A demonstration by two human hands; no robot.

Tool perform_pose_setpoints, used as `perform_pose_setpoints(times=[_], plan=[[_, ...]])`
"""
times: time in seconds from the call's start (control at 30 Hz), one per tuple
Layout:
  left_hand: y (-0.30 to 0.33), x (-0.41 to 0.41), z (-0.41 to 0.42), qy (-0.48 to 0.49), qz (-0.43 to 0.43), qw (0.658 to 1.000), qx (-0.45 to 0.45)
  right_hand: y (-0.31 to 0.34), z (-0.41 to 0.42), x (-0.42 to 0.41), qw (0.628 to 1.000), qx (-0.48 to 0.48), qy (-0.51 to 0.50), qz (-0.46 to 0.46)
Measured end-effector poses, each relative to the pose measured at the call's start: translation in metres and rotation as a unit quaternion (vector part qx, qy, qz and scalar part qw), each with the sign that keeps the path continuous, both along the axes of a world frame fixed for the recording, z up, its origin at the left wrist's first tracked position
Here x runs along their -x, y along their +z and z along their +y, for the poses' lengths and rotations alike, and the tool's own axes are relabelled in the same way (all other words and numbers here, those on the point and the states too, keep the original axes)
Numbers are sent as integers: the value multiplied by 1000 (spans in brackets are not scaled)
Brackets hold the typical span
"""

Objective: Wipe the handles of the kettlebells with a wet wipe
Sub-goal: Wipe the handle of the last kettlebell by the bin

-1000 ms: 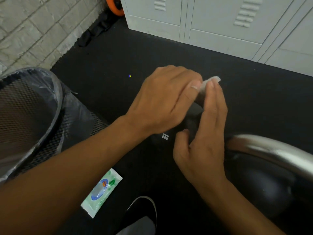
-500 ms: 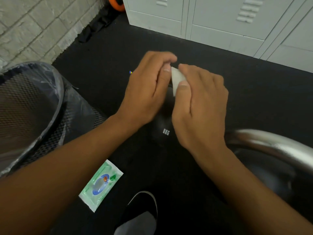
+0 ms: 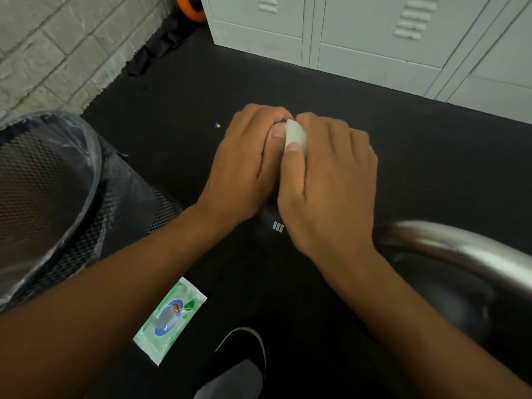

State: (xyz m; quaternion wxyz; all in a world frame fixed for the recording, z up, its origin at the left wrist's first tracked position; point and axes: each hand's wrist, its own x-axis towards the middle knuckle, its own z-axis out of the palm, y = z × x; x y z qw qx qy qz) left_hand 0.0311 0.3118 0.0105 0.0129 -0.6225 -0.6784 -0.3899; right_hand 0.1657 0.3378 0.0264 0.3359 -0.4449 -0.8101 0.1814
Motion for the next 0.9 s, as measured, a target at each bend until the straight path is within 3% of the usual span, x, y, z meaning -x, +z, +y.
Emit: perform_pose_setpoints(times=[0.2, 0.47, 0.7, 0.9], plan=[[2, -2, -1, 7, 13, 1000, 2, -15, -9, -17, 987, 88, -74, 110], [0, -3, 1, 14, 4, 1000, -1, -18, -17, -13, 987, 48, -45, 146], [-3, -4, 2, 18, -1, 1000, -12, -43, -26, -14, 915, 228, -133, 304], [-3, -5, 2, 23, -9, 1000, -10, -31, -23, -17, 915, 214, -98, 328]])
